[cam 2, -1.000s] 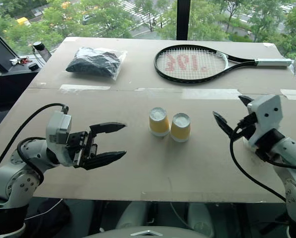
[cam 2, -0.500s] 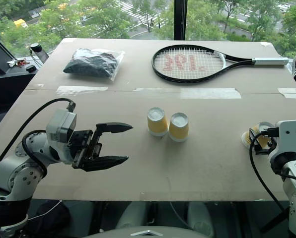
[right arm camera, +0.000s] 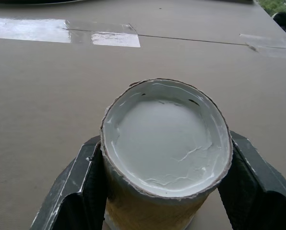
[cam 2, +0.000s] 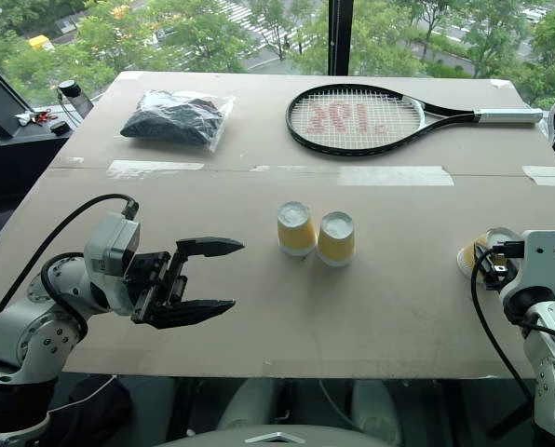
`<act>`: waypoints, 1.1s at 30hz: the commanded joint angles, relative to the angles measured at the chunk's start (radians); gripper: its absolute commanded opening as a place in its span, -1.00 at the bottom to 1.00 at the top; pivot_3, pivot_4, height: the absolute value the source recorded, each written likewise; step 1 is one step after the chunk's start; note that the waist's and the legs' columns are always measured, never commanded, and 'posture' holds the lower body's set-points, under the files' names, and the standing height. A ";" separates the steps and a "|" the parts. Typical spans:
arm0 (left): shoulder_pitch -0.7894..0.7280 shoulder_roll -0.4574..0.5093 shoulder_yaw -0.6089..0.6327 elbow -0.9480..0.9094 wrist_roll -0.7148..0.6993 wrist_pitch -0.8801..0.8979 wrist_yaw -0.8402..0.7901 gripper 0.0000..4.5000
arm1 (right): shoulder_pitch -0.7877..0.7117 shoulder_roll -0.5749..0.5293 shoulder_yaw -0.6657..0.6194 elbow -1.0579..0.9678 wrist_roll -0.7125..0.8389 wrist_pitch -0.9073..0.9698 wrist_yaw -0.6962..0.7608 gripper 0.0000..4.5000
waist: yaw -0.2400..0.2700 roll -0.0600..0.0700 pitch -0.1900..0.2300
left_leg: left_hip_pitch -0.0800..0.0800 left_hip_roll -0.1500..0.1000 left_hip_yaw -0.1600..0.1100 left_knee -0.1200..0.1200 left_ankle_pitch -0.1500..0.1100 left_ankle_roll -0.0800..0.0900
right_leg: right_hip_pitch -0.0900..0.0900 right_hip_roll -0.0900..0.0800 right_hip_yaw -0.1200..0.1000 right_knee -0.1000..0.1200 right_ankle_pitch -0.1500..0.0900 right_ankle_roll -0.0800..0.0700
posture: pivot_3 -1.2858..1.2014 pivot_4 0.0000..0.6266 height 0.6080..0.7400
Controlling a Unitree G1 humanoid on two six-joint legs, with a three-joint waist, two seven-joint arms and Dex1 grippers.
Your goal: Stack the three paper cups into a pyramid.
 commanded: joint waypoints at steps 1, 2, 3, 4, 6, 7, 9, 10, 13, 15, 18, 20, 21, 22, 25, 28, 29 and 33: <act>0.016 -0.020 0.046 0.006 -0.002 -0.020 0.047 1.00 | -0.044 -0.041 -0.031 -0.098 0.071 -0.017 0.042 0.11 | -0.002 0.000 0.000 | 0.000 0.000 0.000 0.000 0.000 0.000 | 0.000 0.000 0.000 0.000 0.000 0.000 | 0.03 -0.52 1.00; 0.023 -0.031 0.054 0.019 0.016 -0.040 0.060 1.00 | -0.069 -0.055 -0.016 -0.121 0.101 -0.001 0.060 0.11 | -0.003 0.000 0.000 | 0.000 0.000 0.000 0.000 0.000 0.000 | 0.000 0.000 0.000 0.000 0.000 0.000 | 0.03 -0.52 1.00; 0.033 -0.038 0.061 0.034 0.035 -0.061 0.068 1.00 | -0.099 -0.068 0.000 -0.141 0.130 0.017 0.072 0.11 | -0.004 0.000 0.000 | 0.000 0.000 0.000 0.000 0.000 0.000 | 0.000 0.000 0.001 0.000 0.000 0.000 | 0.03 -0.52 1.00; 0.046 -0.051 0.073 0.049 0.058 -0.091 0.076 1.00 | -0.147 -0.082 0.025 -0.163 0.170 0.043 0.084 0.11 | -0.005 0.001 0.000 | 0.001 0.000 0.000 0.000 0.000 0.000 | 0.000 0.000 0.001 0.000 0.000 0.000 | 0.03 -0.52 1.00; 0.066 -0.068 0.092 0.071 0.029 -0.096 0.058 1.00 | -0.225 -0.106 0.068 -0.187 0.229 0.083 0.100 0.11 | -0.011 0.001 0.001 | 0.001 0.000 0.001 0.000 0.000 0.000 | -0.001 0.000 0.001 0.001 0.000 0.000 | 0.03 -0.52 1.00; 0.089 -0.061 0.107 0.081 0.034 -0.102 0.044 1.00 | -0.305 -0.124 0.117 -0.192 0.269 0.123 0.113 0.11 | -0.008 0.001 0.001 | 0.001 0.001 0.001 0.000 0.000 0.000 | -0.001 0.000 0.001 0.001 0.000 0.000 | 0.03 -0.52 1.00; 0.126 -0.040 0.135 0.090 0.032 -0.094 0.028 1.00 | -0.451 -0.147 0.212 -0.180 0.323 0.191 0.134 0.11 | -0.013 0.000 0.002 | 0.001 0.001 -0.001 0.000 0.000 0.000 | -0.001 0.000 0.001 0.001 0.000 0.000 | 0.03 -0.52 1.00; 0.141 -0.034 0.153 0.089 0.019 -0.083 0.030 1.00 | -0.518 -0.163 0.266 -0.171 0.341 0.215 0.160 0.11 | -0.012 0.000 0.002 | 0.001 0.001 -0.001 -0.001 0.000 0.000 | -0.001 -0.001 0.002 0.001 0.000 0.000 | 0.03 -0.52 1.00; 0.175 -0.027 0.192 0.085 -0.002 -0.066 0.036 1.00 | -0.673 -0.164 0.390 -0.122 0.366 0.256 0.197 0.11 | -0.003 -0.001 0.003 | -0.001 0.001 -0.003 -0.001 0.000 0.000 | -0.002 -0.003 0.000 0.000 0.000 -0.001 | 0.03 -0.52 1.00; 0.204 -0.027 0.213 0.071 -0.005 -0.065 0.040 1.00 | -0.754 -0.152 0.461 -0.082 0.358 0.267 0.209 0.11 | 0.001 -0.001 0.003 | -0.002 0.001 -0.003 -0.001 0.000 0.000 | -0.003 -0.005 -0.001 -0.001 0.000 -0.001 | 0.03 -0.52 1.00; 0.242 -0.035 0.235 0.034 -0.018 -0.056 0.060 1.00 | -0.827 -0.125 0.521 -0.033 0.363 0.291 0.214 0.11 | 0.000 -0.001 0.003 | -0.006 0.000 -0.004 0.001 0.000 0.000 | -0.005 -0.008 -0.003 -0.002 0.000 0.000 | 0.03 -0.52 1.00; 0.280 -0.044 0.250 -0.007 -0.029 -0.050 0.080 1.00 | -0.857 -0.126 0.567 -0.005 0.347 0.288 0.236 0.11 | -0.001 -0.002 0.003 | -0.014 -0.001 -0.005 0.003 0.000 0.000 | -0.011 -0.009 -0.004 0.000 0.001 0.000 | 0.03 -0.52 1.00; 0.298 -0.048 0.258 -0.026 -0.036 -0.046 0.092 1.00 | -0.865 -0.131 0.584 0.007 0.336 0.284 0.246 0.11 | -0.003 -0.002 0.003 | -0.016 -0.001 -0.006 0.004 0.001 -0.001 | -0.014 -0.009 -0.004 0.000 0.001 0.000 | 0.03 -0.52 1.00; 0.313 -0.051 0.265 -0.042 -0.041 -0.043 0.103 1.00 | -0.870 -0.136 0.597 0.017 0.328 0.281 0.254 0.11 | -0.003 -0.002 0.003 | -0.017 -0.001 -0.006 0.003 0.002 -0.003 | -0.014 -0.009 -0.004 0.000 0.001 0.000 | 0.03 -0.52 1.00; 0.342 -0.054 0.275 -0.069 -0.052 -0.039 0.120 1.00 | -0.878 -0.138 0.606 0.034 0.322 0.281 0.266 0.11 | -0.002 -0.002 0.003 | -0.016 -0.001 -0.006 0.002 0.002 -0.003 | -0.014 -0.009 -0.005 0.000 0.000 0.000 | 0.03 -0.52 1.00; 0.359 -0.054 0.278 -0.086 -0.058 -0.039 0.132 1.00 | -0.879 -0.138 0.619 0.045 0.307 0.280 0.276 0.11 | -0.003 -0.002 0.003 | -0.016 -0.001 -0.006 0.002 0.000 -0.001 | -0.014 -0.009 -0.005 0.000 0.000 0.000 | 0.03 -0.52 1.00; 0.362 -0.054 0.278 -0.090 -0.059 -0.040 0.134 1.00 | -0.876 -0.140 0.628 0.049 0.296 0.277 0.278 0.11 | -0.003 -0.002 0.003 | -0.016 -0.001 -0.006 0.002 0.000 -0.001 | -0.014 -0.009 -0.005 0.000 0.000 0.000 | 0.03 -0.52 1.00; 0.367 -0.049 0.285 -0.093 -0.066 -0.040 0.141 1.00 | -0.866 -0.152 0.643 0.048 0.267 0.274 0.287 0.11 | -0.003 -0.002 0.003 | -0.016 -0.001 -0.006 0.002 0.000 -0.001 | -0.014 -0.008 -0.005 0.000 0.000 0.000 | 0.03 -0.52 1.00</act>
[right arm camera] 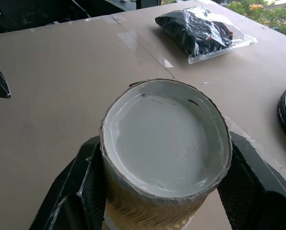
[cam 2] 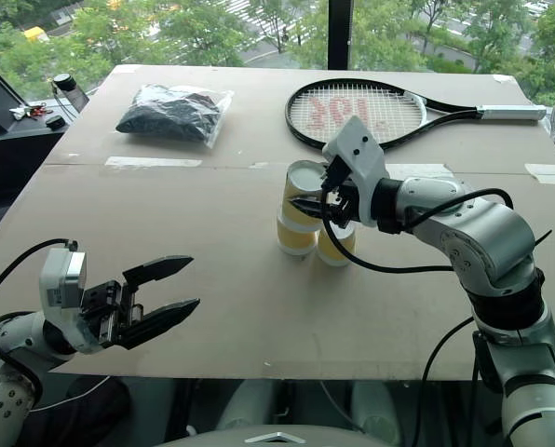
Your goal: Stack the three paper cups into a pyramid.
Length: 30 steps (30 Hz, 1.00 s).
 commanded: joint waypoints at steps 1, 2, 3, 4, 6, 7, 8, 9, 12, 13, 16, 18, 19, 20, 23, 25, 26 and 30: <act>0.005 0.006 0.038 -0.029 -0.028 -0.005 0.003 1.00 | -0.015 -0.007 -0.019 -0.024 -0.013 -0.015 0.008 0.11 | 0.000 0.000 0.000 | 0.000 0.000 0.000 0.000 0.000 0.000 | 0.000 0.000 0.000 0.000 0.000 0.000 | 0.03 -0.52 1.00; 0.007 0.008 0.041 -0.029 -0.029 -0.004 0.001 1.00 | -0.016 -0.007 -0.020 -0.026 -0.015 -0.013 0.009 0.11 | 0.000 0.000 0.000 | 0.000 0.000 0.000 0.000 0.000 0.000 | 0.000 0.000 0.000 0.000 0.000 0.000 | 0.03 -0.52 1.00; 0.009 0.009 0.043 -0.028 -0.030 -0.005 -0.001 1.00 | -0.016 -0.008 -0.021 -0.028 -0.018 -0.011 0.010 0.11 | 0.000 0.000 0.000 | 0.000 0.000 0.000 0.000 0.000 0.000 | 0.000 0.000 0.000 0.000 0.000 0.000 | 0.03 -0.52 1.00; 0.009 0.011 0.044 -0.025 -0.032 -0.004 -0.006 1.00 | -0.017 -0.012 -0.019 -0.027 -0.025 -0.013 0.012 0.11 | 0.000 0.000 0.000 | 0.000 0.000 0.000 0.000 0.000 0.000 | 0.000 0.000 0.000 0.000 0.000 0.000 | 0.03 -0.52 1.00; 0.013 0.021 0.054 -0.016 -0.039 -0.004 -0.026 1.00 | -0.017 -0.019 -0.016 -0.026 -0.035 -0.015 0.018 0.11 | 0.000 0.000 0.000 | 0.000 0.000 0.000 0.000 0.000 0.000 | 0.000 0.000 0.000 0.000 0.000 0.000 | 0.03 -0.52 1.00; 0.013 0.027 0.065 -0.005 -0.045 -0.004 -0.042 1.00 | -0.019 -0.022 -0.017 -0.026 -0.038 -0.014 0.021 0.11 | 0.000 0.000 0.000 | 0.000 0.000 0.000 0.000 0.000 0.000 | 0.000 0.001 0.000 0.000 0.000 0.000 | 0.03 -0.52 1.00; 0.012 0.032 0.075 0.006 -0.049 -0.003 -0.053 1.00 | -0.021 -0.024 -0.019 -0.027 -0.038 -0.013 0.023 0.11 | 0.001 0.000 0.000 | 0.000 0.000 0.000 0.000 0.000 0.000 | 0.000 0.001 0.000 0.000 0.000 0.000 | 0.03 -0.52 1.00; 0.010 0.036 0.082 0.017 -0.050 -0.004 -0.064 1.00 | -0.026 -0.026 -0.023 -0.028 -0.038 -0.011 0.024 0.11 | 0.001 0.000 0.000 | 0.000 0.000 0.000 0.000 0.000 0.000 | 0.000 0.001 0.000 0.000 0.000 0.000 | 0.03 -0.52 1.00; 0.009 0.037 0.090 0.034 -0.046 -0.006 -0.079 1.00 | -0.035 -0.029 -0.033 -0.036 -0.037 -0.004 0.025 0.11 | 0.000 0.000 0.000 | 0.000 0.000 0.000 0.000 0.000 0.000 | 0.000 0.001 -0.001 0.000 0.000 0.000 | 0.03 -0.52 1.00; 0.010 0.035 0.091 0.036 -0.044 -0.007 -0.082 1.00 | -0.036 -0.029 -0.034 -0.039 -0.036 -0.002 0.024 0.11 | 0.000 0.000 0.000 | 0.000 0.000 0.000 0.000 0.000 0.000 | 0.000 0.001 -0.001 0.000 0.000 0.000 | 0.03 -0.52 1.00; 0.013 0.026 0.087 0.042 -0.034 -0.014 -0.090 1.00 | -0.036 -0.033 -0.033 -0.053 -0.037 0.004 0.022 0.11 | 0.000 0.000 0.000 | 0.000 0.000 0.000 0.000 0.000 0.000 | 0.000 0.001 -0.002 0.000 0.000 0.000 | 0.03 -0.52 1.00; 0.014 0.023 0.087 0.044 -0.032 -0.016 -0.093 1.00 | -0.034 -0.033 -0.031 -0.057 -0.038 0.005 0.020 0.11 | 0.000 0.000 0.000 | 0.000 0.000 0.000 0.000 0.000 0.000 | 0.000 0.001 -0.002 0.001 0.000 0.000 | 0.03 -0.52 1.00; 0.015 0.022 0.087 0.045 -0.032 -0.017 -0.094 1.00 | -0.033 -0.033 -0.029 -0.058 -0.041 0.004 0.020 0.11 | 0.000 0.000 0.000 | 0.000 0.000 0.000 0.000 0.000 0.000 | 0.000 0.001 -0.002 0.001 0.000 0.000 | 0.03 -0.52 1.00; 0.015 0.021 0.088 0.045 -0.031 -0.017 -0.096 1.00 | -0.028 -0.036 -0.023 -0.057 -0.048 0.000 0.021 0.11 | 0.000 0.000 0.000 | 0.000 0.000 0.000 0.000 0.000 0.000 | 0.000 0.001 -0.002 0.001 0.000 0.000 | 0.03 -0.52 1.00; 0.016 0.021 0.089 0.047 -0.031 -0.019 -0.098 1.00 | -0.018 -0.042 -0.008 -0.051 -0.065 -0.010 0.027 0.11 | 0.000 0.000 0.000 | 0.000 0.000 0.000 0.000 0.000 0.000 | 0.000 0.001 -0.002 0.001 0.000 0.000 | 0.03 -0.52 1.00; 0.017 0.021 0.090 0.048 -0.030 -0.020 -0.100 1.00 | -0.008 -0.045 0.003 -0.045 -0.072 -0.015 0.042 0.11 | 0.000 0.000 0.000 | 0.000 0.000 0.000 0.000 0.000 0.000 | 0.000 0.001 -0.002 0.001 0.000 0.000 | 0.03 -0.52 1.00; 0.018 0.021 0.090 0.049 -0.030 -0.021 -0.101 1.00 | -0.001 -0.045 0.009 -0.038 -0.083 -0.025 0.044 0.29 | 0.000 0.000 0.000 | 0.000 0.000 0.000 0.000 0.000 0.000 | 0.000 0.001 -0.002 0.001 0.000 0.000 | 0.03 -0.52 1.00; 0.021 0.019 0.093 0.049 -0.031 -0.023 -0.103 1.00 | 0.012 -0.058 0.011 -0.035 -0.103 -0.050 0.065 0.97 | 0.000 0.000 0.000 | 0.000 0.000 0.000 0.000 0.000 0.000 | 0.000 0.001 -0.002 0.001 0.000 0.000 | 0.03 -0.52 1.00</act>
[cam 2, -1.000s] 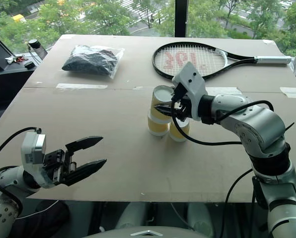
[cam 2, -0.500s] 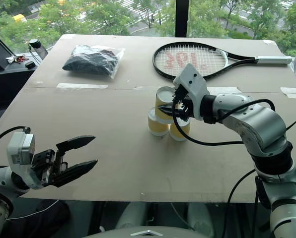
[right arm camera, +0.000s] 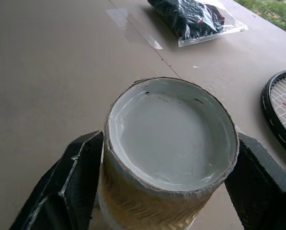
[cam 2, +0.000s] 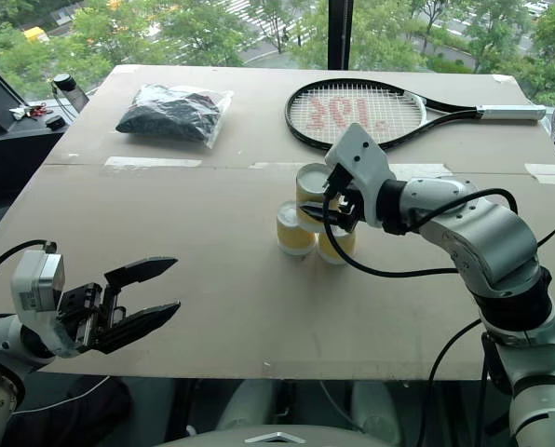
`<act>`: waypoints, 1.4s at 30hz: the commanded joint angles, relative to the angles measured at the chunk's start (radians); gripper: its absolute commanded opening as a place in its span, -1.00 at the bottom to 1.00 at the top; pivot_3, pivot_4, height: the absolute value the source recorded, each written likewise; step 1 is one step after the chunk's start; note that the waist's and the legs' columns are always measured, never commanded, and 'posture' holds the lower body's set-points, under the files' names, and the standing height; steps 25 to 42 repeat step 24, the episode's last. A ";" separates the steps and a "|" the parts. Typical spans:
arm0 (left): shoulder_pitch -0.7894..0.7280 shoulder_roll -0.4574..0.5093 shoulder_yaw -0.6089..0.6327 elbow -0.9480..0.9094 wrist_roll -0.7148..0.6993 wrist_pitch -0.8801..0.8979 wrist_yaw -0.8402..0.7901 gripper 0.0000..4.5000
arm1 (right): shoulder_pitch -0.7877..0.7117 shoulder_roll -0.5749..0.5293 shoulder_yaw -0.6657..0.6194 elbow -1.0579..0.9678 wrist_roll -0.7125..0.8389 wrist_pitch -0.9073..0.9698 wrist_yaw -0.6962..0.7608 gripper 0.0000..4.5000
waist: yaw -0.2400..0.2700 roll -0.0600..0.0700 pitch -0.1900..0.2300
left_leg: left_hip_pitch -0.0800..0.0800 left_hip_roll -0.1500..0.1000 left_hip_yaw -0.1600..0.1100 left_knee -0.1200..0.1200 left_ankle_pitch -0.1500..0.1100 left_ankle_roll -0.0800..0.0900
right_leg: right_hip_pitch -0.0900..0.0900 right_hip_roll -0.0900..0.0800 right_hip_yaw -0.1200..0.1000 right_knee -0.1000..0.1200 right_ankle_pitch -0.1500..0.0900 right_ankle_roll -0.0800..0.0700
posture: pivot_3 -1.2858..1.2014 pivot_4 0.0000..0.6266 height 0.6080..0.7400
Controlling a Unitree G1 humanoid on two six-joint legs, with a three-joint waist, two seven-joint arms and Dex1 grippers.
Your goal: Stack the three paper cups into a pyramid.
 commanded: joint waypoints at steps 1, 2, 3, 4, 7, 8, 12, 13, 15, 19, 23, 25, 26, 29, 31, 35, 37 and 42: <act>0.008 -0.002 0.026 -0.010 -0.010 -0.017 -0.010 1.00 | -0.001 -0.018 -0.024 -0.023 -0.010 -0.031 0.022 0.97 | 0.000 0.000 0.000 | 0.000 0.000 0.000 0.000 0.000 0.000 | 0.000 0.000 0.000 0.000 0.000 0.000 | 0.03 -0.52 1.00; 0.008 -0.003 0.025 -0.010 -0.010 -0.018 -0.011 1.00 | 0.001 -0.020 -0.031 -0.027 -0.012 -0.034 0.024 0.97 | 0.000 0.000 0.000 | 0.000 0.000 0.000 0.000 0.000 0.000 | 0.000 0.000 0.000 0.000 0.000 0.000 | 0.03 -0.52 1.00; 0.009 -0.004 0.023 -0.010 -0.009 -0.018 -0.012 1.00 | 0.006 -0.022 -0.044 -0.036 -0.011 -0.041 0.023 0.97 | 0.000 0.000 0.000 | 0.000 0.000 0.000 0.000 0.000 0.000 | 0.000 0.000 0.000 0.000 0.000 0.000 | 0.03 -0.52 1.00; 0.009 -0.006 0.019 -0.009 -0.006 -0.019 -0.008 1.00 | 0.014 -0.027 -0.065 -0.050 -0.004 -0.043 0.026 0.97 | 0.000 0.000 0.000 | 0.000 0.000 0.000 0.000 0.000 0.000 | 0.000 0.000 0.000 0.000 0.000 0.000 | 0.03 -0.52 1.00; -0.010 -0.016 -0.009 -0.005 0.030 -0.025 0.031 1.00 | 0.090 -0.056 -0.197 -0.133 0.071 -0.075 0.070 0.97 | 0.003 0.000 0.000 | 0.000 0.000 0.000 0.000 0.000 0.000 | 0.000 0.000 0.000 0.000 0.000 0.000 | 0.03 -0.52 1.00; -0.021 -0.021 -0.023 -0.002 0.050 -0.030 0.050 1.00 | 0.134 -0.069 -0.262 -0.168 0.110 -0.087 0.091 0.97 | 0.006 0.000 0.000 | 0.000 0.000 0.000 0.000 0.000 0.000 | 0.000 0.000 0.000 0.000 0.000 0.000 | 0.03 -0.52 1.00; -0.072 -0.024 -0.083 0.024 0.116 -0.025 0.112 1.00 | 0.400 -0.097 -0.514 -0.274 0.218 -0.129 0.145 0.97 | 0.018 -0.002 -0.001 | -0.001 -0.001 -0.003 0.000 0.000 0.000 | 0.003 -0.001 -0.001 -0.002 0.000 0.000 | 0.03 -0.52 1.00; -0.087 -0.021 -0.093 0.032 0.124 -0.018 0.124 1.00 | 0.491 -0.093 -0.580 -0.294 0.237 -0.142 0.159 0.97 | 0.025 -0.002 -0.002 | 0.000 -0.001 -0.003 0.000 0.000 0.000 | 0.003 0.000 -0.001 -0.002 0.000 0.000 | 0.03 -0.52 1.00; -0.109 -0.010 -0.111 0.052 0.149 -0.014 0.136 1.00 | 0.679 -0.086 -0.676 -0.329 0.232 -0.193 0.201 0.97 | 0.026 -0.002 -0.002 | 0.000 -0.001 -0.003 0.001 0.000 0.001 | 0.004 0.000 -0.002 -0.001 0.000 0.000 | 0.03 -0.52 1.00; -0.142 0.014 -0.143 0.099 0.211 -0.009 0.161 1.00 | 1.040 -0.024 -0.765 -0.338 0.103 -0.386 0.272 0.97 | 0.026 -0.001 -0.003 | 0.002 -0.001 -0.003 0.001 0.000 0.001 | 0.004 0.006 -0.002 0.000 0.000 0.000 | 0.03 -0.52 1.00; -0.144 0.031 -0.156 0.120 0.224 0.002 0.149 1.00 | 1.211 0.032 -0.755 -0.287 0.006 -0.563 0.307 0.97 | 0.011 -0.001 -0.004 | 0.004 0.000 0.000 0.001 0.000 0.001 | 0.004 0.007 0.000 0.002 0.000 0.000 | 0.03 -0.52 1.00; -0.144 0.034 -0.161 0.131 0.235 -0.006 0.143 1.00 | 1.228 0.041 -0.743 -0.275 -0.009 -0.594 0.309 0.97 | 0.011 -0.001 -0.004 | 0.005 0.000 0.001 0.001 0.000 0.001 | 0.005 0.007 0.000 0.002 0.000 0.000 | 0.03 -0.52 1.00; -0.144 0.034 -0.161 0.131 0.235 -0.006 0.143 1.00 | 1.228 0.041 -0.743 -0.275 -0.009 -0.594 0.309 0.97 | 0.011 -0.001 -0.004 | 0.005 0.000 0.001 0.001 0.000 0.001 | 0.005 0.007 0.000 0.002 0.000 0.000 | 0.03 -0.52 1.00; -0.144 0.034 -0.161 0.131 0.235 -0.006 0.143 1.00 | 1.228 0.041 -0.743 -0.275 -0.009 -0.594 0.309 0.97 | 0.011 -0.001 -0.004 | 0.005 0.000 0.001 0.001 0.000 0.001 | 0.005 0.007 0.000 0.002 0.000 0.000 | 0.03 -0.52 1.00; -0.144 0.034 -0.161 0.131 0.235 -0.006 0.143 1.00 | 1.228 0.041 -0.743 -0.275 -0.009 -0.594 0.309 0.97 | 0.011 -0.001 -0.004 | 0.005 0.000 0.001 0.001 0.000 0.001 | 0.005 0.007 0.000 0.002 0.000 0.000 | 0.03 -0.52 1.00; -0.144 0.034 -0.161 0.131 0.235 -0.006 0.143 1.00 | 1.228 0.041 -0.743 -0.275 -0.009 -0.594 0.309 0.97 | 0.011 -0.001 -0.004 | 0.005 0.000 0.001 0.001 0.000 0.001 | 0.005 0.007 0.000 0.002 0.000 0.000 | 0.03 -0.52 1.00; -0.144 0.034 -0.161 0.131 0.235 -0.006 0.143 1.00 | 1.228 0.041 -0.743 -0.275 -0.009 -0.594 0.309 0.97 | 0.011 -0.001 -0.004 | 0.005 0.000 0.001 0.001 0.000 0.001 | 0.005 0.007 0.000 0.002 0.000 0.000 | 0.03 -0.52 1.00; -0.144 0.034 -0.161 0.131 0.235 -0.006 0.143 1.00 | 1.228 0.041 -0.743 -0.275 -0.009 -0.594 0.309 0.97 | 0.011 -0.001 -0.004 | 0.005 0.000 0.001 0.001 0.000 0.001 | 0.005 0.007 0.000 0.002 0.000 0.000 | 0.03 -0.52 1.00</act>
